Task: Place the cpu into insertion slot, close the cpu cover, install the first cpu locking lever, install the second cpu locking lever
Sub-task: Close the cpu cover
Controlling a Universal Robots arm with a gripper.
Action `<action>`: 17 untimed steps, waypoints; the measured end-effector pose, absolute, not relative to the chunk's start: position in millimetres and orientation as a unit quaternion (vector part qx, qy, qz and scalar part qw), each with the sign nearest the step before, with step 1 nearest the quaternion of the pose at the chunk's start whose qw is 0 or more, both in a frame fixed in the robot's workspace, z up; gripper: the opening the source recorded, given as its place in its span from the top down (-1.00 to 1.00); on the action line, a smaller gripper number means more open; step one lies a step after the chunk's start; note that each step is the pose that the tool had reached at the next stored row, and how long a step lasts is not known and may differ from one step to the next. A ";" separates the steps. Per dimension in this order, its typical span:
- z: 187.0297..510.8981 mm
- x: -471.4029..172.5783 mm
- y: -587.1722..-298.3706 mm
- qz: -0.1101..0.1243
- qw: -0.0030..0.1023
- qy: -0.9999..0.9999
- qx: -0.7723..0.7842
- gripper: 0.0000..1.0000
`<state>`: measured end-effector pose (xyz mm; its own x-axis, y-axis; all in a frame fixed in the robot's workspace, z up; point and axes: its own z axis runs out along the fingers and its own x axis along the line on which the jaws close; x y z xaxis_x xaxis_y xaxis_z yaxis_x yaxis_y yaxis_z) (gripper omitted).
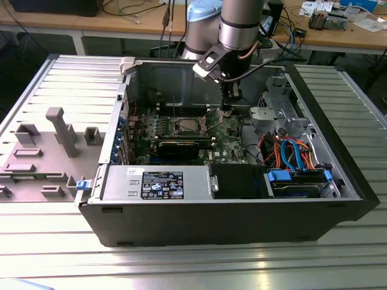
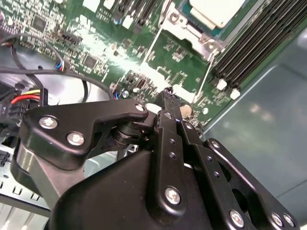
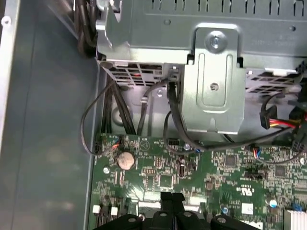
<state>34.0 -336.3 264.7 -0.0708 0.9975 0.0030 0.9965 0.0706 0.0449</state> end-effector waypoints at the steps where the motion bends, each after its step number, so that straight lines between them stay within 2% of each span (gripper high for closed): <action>1: 264.1 35.1 -335.9 0.017 0.014 0.732 0.681 0.79; 17: 248.2 45.7 -331.1 0.014 0.012 0.736 0.677 0.79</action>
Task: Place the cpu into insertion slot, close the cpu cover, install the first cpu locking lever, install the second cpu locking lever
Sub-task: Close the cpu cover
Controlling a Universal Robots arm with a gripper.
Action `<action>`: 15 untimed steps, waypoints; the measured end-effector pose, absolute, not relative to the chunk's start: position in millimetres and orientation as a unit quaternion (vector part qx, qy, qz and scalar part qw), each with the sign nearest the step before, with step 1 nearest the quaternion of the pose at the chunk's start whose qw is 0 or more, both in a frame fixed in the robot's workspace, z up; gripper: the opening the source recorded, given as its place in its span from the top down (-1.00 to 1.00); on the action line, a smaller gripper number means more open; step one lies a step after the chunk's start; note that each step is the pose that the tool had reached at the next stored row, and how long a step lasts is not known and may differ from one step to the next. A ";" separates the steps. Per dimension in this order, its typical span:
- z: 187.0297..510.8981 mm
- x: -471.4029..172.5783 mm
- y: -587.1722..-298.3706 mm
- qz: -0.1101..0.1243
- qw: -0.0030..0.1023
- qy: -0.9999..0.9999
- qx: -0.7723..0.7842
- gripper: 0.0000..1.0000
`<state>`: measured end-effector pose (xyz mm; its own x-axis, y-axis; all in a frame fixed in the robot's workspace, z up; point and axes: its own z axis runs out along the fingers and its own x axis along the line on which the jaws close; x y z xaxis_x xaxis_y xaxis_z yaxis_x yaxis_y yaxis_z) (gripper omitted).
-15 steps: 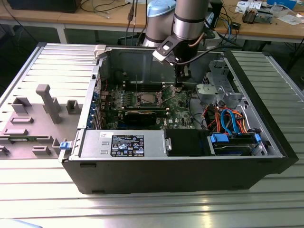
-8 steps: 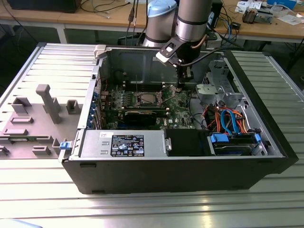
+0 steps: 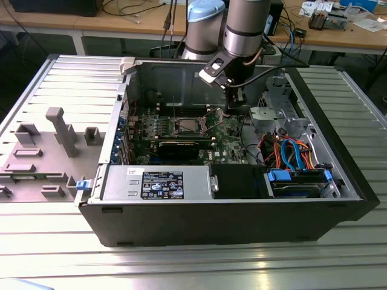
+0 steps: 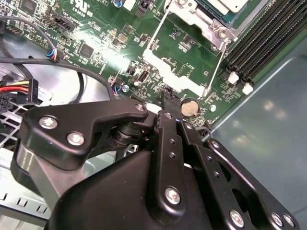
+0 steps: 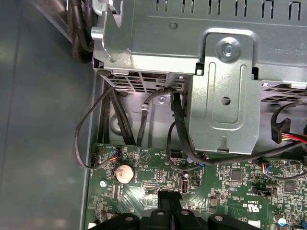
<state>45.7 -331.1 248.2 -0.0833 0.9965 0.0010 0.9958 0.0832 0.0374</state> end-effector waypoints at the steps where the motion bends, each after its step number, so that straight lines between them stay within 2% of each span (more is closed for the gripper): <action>1: 247.5 45.7 -331.1 0.014 0.012 0.736 0.677 0.79; 15: 247.1 38.7 -331.1 0.014 0.012 0.736 0.676 0.79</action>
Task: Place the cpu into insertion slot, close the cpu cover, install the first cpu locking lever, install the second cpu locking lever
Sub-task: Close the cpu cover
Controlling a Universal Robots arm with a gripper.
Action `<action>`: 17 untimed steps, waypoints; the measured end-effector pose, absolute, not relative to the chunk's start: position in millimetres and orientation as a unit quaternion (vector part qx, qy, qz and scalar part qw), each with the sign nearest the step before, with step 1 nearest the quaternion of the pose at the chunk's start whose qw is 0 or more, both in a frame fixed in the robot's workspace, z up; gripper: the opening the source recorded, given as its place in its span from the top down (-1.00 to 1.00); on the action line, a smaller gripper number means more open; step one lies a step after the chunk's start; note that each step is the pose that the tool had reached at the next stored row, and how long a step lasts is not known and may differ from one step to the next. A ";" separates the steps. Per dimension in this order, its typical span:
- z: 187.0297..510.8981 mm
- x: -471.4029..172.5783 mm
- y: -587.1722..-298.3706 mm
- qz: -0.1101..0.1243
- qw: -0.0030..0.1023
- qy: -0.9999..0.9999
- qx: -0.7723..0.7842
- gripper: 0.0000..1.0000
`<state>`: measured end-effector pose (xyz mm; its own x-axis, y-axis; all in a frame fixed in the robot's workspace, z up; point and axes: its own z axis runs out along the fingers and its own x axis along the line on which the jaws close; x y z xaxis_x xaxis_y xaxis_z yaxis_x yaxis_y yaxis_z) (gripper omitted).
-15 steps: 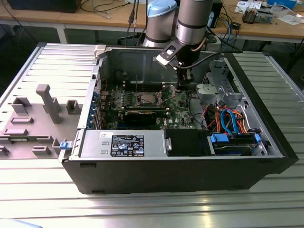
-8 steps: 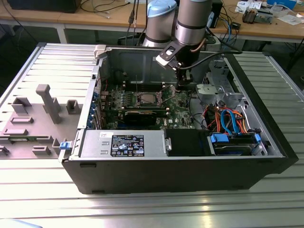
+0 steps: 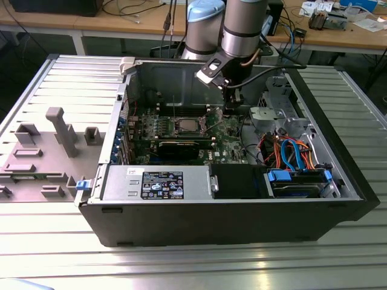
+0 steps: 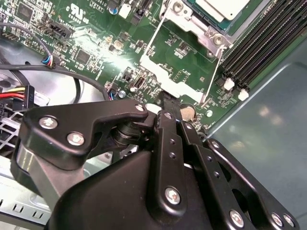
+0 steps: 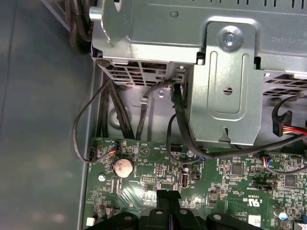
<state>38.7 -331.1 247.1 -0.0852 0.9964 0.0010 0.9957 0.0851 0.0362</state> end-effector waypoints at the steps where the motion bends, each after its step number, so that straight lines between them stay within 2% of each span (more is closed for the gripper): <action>1: 247.1 36.3 -331.1 0.014 0.012 0.736 0.676 0.79; 17: 247.1 20.5 -331.1 0.014 0.012 0.736 0.676 0.79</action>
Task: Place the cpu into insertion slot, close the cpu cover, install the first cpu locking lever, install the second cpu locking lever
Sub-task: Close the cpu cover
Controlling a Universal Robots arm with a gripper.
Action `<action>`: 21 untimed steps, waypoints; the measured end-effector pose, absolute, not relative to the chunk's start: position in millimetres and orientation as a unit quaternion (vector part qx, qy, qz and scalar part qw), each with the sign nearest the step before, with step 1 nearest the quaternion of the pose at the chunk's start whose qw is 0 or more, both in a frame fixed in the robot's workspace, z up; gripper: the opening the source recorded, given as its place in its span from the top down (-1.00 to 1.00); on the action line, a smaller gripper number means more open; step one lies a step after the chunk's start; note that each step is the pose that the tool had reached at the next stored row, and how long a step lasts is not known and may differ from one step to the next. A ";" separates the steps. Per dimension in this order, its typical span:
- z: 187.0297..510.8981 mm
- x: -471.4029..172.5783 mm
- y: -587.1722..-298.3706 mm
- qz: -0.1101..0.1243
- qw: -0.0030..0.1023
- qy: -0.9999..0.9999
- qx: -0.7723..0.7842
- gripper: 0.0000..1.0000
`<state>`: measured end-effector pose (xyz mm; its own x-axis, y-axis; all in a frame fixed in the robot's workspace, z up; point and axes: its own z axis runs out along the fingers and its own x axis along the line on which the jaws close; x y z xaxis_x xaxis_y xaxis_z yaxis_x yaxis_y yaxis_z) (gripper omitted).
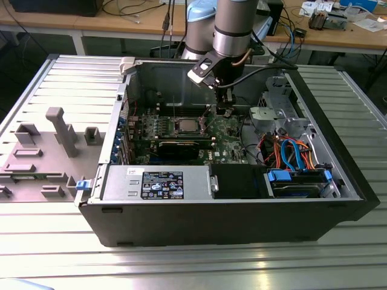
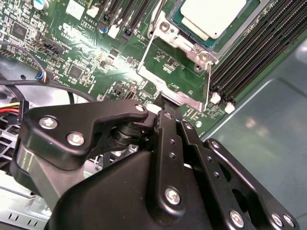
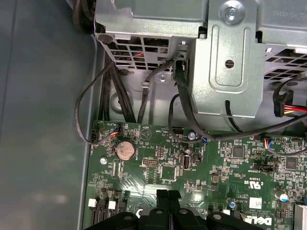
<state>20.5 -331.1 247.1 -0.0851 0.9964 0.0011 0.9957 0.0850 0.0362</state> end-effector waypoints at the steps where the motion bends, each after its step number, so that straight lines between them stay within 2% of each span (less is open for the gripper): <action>1: 247.1 19.6 -331.1 0.014 0.012 0.736 0.676 0.79; 21: 247.0 8.0 -331.1 0.014 0.012 0.736 0.676 0.79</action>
